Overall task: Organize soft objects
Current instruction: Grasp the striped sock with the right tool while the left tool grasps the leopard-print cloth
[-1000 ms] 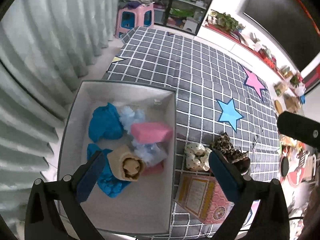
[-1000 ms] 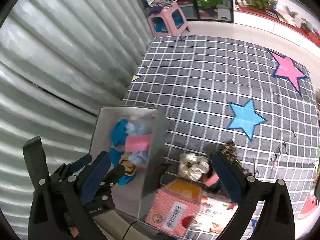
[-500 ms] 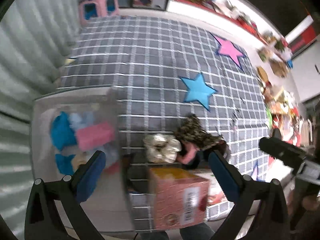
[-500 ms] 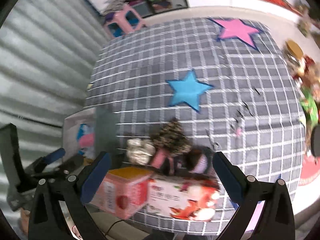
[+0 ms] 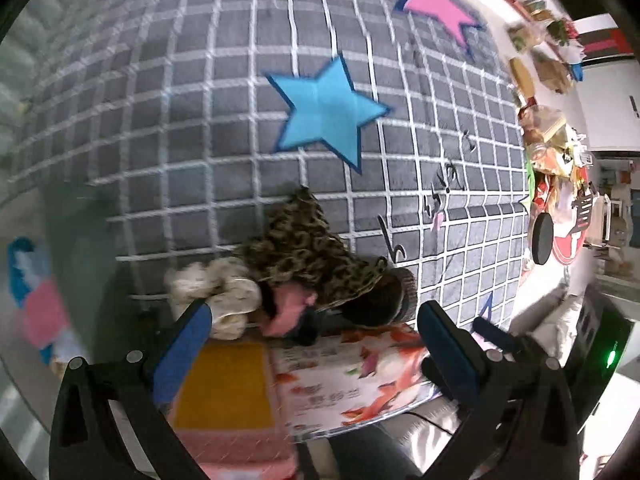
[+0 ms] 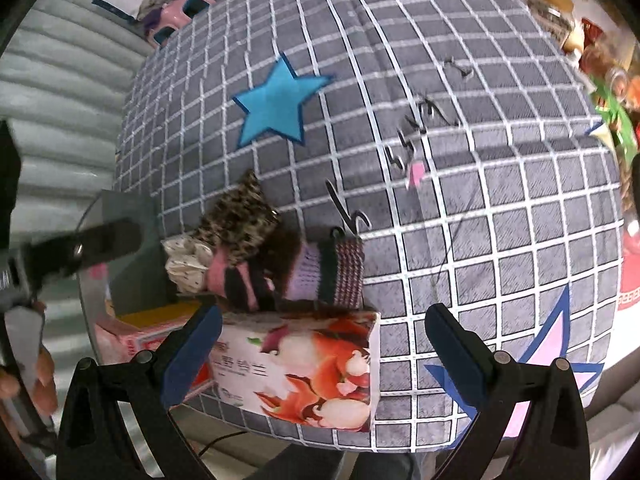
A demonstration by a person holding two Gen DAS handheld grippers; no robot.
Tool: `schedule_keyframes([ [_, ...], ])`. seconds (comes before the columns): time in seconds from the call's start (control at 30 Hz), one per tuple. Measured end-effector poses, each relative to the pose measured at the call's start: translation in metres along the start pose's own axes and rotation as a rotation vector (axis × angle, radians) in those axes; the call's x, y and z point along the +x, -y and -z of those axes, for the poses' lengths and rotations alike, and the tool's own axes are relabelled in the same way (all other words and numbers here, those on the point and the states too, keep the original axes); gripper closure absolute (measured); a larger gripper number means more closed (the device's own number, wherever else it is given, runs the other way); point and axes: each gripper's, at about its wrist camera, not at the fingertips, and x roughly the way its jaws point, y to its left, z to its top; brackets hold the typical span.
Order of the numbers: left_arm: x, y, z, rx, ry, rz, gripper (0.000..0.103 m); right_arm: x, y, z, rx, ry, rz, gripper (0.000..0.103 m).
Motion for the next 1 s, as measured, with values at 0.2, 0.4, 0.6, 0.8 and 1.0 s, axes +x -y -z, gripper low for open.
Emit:
schedule_keyframes([
  [0.2, 0.046, 0.006, -0.023, -0.034, -0.112, -0.05, 0.0, 0.029, 0.007, -0.002, -0.003, -0.065, -0.03, 0.001],
  [0.4, 0.075, 0.005, -0.035, -0.054, -0.17, -0.082, 0.0, 0.053, 0.013, -0.01, 0.014, -0.103, -0.061, 0.001],
  [0.6, 0.095, 0.003, -0.039, -0.074, -0.204, -0.133, 0.0, 0.072, 0.02, -0.015, 0.028, -0.125, -0.078, 0.001],
  [0.8, 0.107, 0.008, -0.04, -0.051, -0.225, -0.159, 0.001, 0.08, 0.024, -0.014, 0.027, -0.135, -0.096, 0.001],
  [1.0, 0.126, 0.009, -0.049, -0.036, -0.25, -0.167, 0.018, 0.089, 0.01, -0.021, 0.022, -0.115, -0.081, 0.014],
])
